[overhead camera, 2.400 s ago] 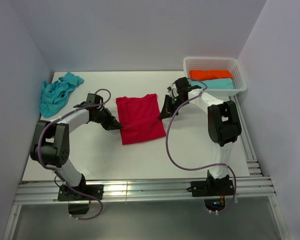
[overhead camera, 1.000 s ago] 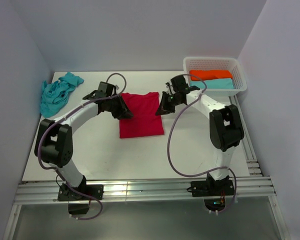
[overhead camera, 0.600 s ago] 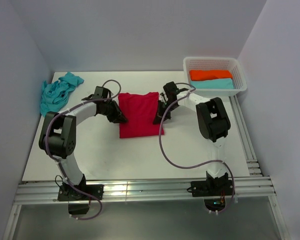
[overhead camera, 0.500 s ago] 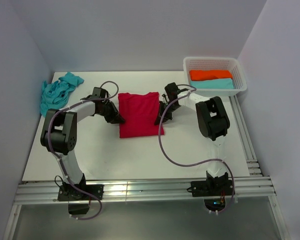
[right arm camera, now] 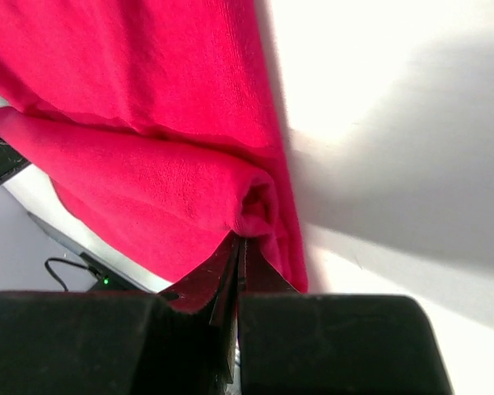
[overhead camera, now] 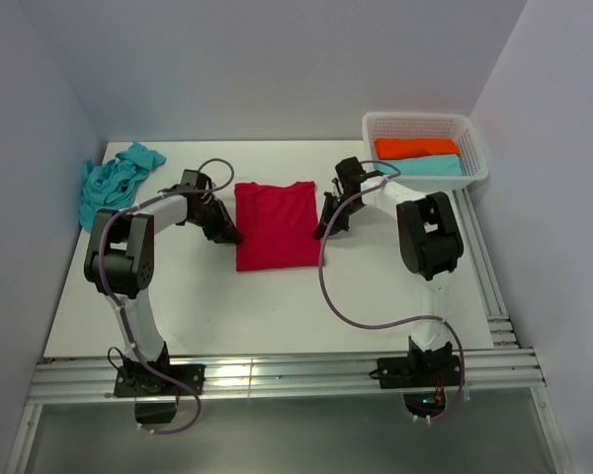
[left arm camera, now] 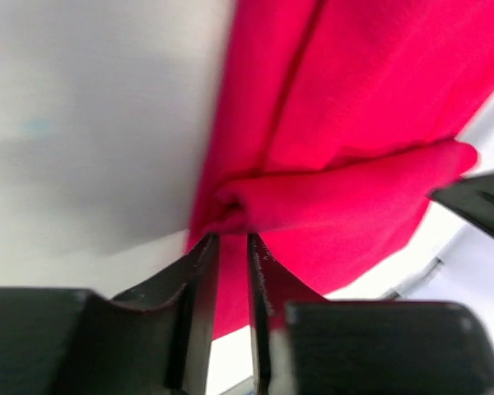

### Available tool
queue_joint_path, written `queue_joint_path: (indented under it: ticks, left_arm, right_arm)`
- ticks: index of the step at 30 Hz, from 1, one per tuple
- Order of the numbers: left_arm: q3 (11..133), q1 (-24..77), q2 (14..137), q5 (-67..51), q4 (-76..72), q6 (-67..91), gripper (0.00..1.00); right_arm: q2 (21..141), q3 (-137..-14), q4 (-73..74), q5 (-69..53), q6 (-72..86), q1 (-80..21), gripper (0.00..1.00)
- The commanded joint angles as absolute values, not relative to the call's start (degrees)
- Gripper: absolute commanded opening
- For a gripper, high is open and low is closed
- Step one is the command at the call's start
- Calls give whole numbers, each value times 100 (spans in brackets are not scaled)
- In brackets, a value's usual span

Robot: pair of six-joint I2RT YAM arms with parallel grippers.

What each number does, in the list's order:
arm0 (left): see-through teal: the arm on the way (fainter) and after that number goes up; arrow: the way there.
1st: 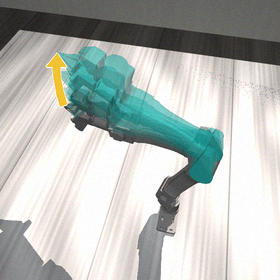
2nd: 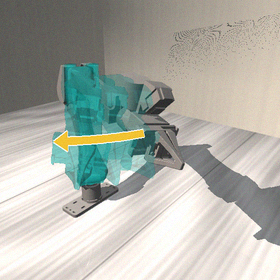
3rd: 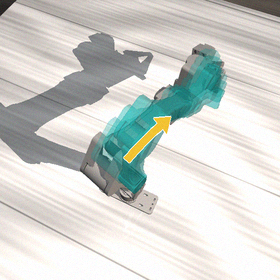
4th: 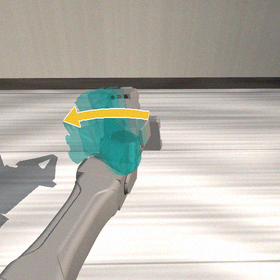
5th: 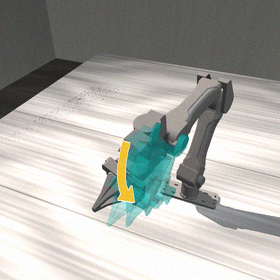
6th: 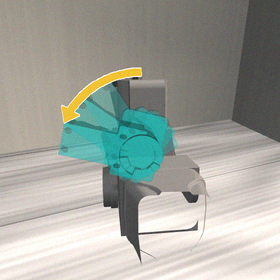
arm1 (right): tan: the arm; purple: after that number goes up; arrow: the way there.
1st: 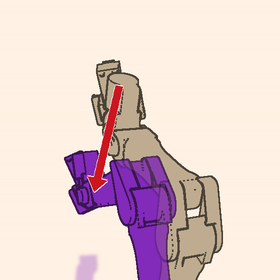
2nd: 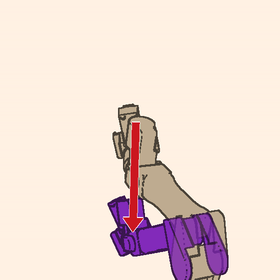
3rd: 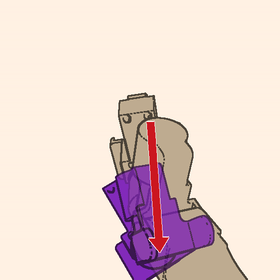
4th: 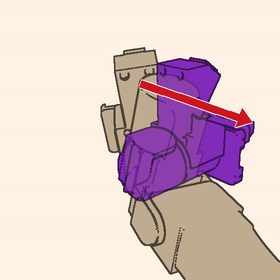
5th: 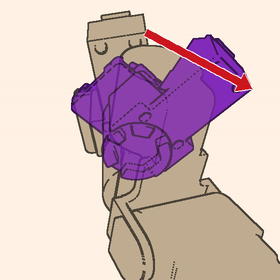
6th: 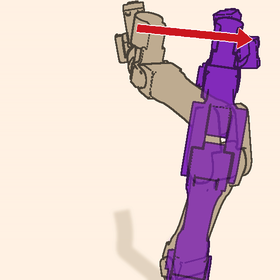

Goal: Roll the t-shirts
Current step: Roll the tshirt

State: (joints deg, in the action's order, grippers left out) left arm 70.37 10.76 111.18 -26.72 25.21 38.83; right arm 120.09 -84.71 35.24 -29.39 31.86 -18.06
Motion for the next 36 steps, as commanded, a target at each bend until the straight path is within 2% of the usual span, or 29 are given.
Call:
queue_joint_path:
  ticks: [1, 6, 7, 8, 10, 11, 14, 17, 23, 27, 36]
  left_arm:
    - [7312, 940, 10540, -2058, 2979, 3393, 28]
    - [6648, 940, 9801, -1933, 2866, 3287, 37]
    - [6436, 949, 9469, -1934, 2604, 3313, 41]
    - [6007, 958, 9283, -1890, 2471, 3400, 53]
    - [5540, 975, 8668, -1890, 1955, 3489, 58]
    - [5302, 993, 8431, -1916, 1751, 3602, 64]
    - [4327, 1142, 7569, -1733, 1128, 3779, 68]
    - [3861, 1563, 6953, -1259, 810, 3858, 75]
    - [3026, 2214, 6504, -546, 124, 4095, 76]
    - [2541, 2600, 6320, -45, -701, 4175, 72]
    - [1749, 2909, 6240, 491, -1880, 3937, 66]
  right_arm:
    - [11347, -8438, 3551, -2611, 2945, -1687, 2]
    - [10488, -7720, 3191, -2453, 2778, -1688, 14]
    - [10329, -7525, 2929, -2443, 2716, -1688, 16]
    - [9979, -7315, 2744, -2435, 2690, -1688, 18]
    - [9547, -6542, 2044, -2583, 2602, -1688, 28]
    - [9319, -6261, 1743, -2680, 2593, -1688, 30]
    - [8492, -5284, 863, -2681, 2558, -1731, 36]
    - [8000, -4782, 598, -2426, 2417, -1819, 47]
    - [7603, -3877, -183, -1961, 2294, -2091, 56]
    - [7304, -3377, -596, -985, 2214, -2697, 61]
    - [7707, -2900, -1459, -300, 2303, -3216, 60]
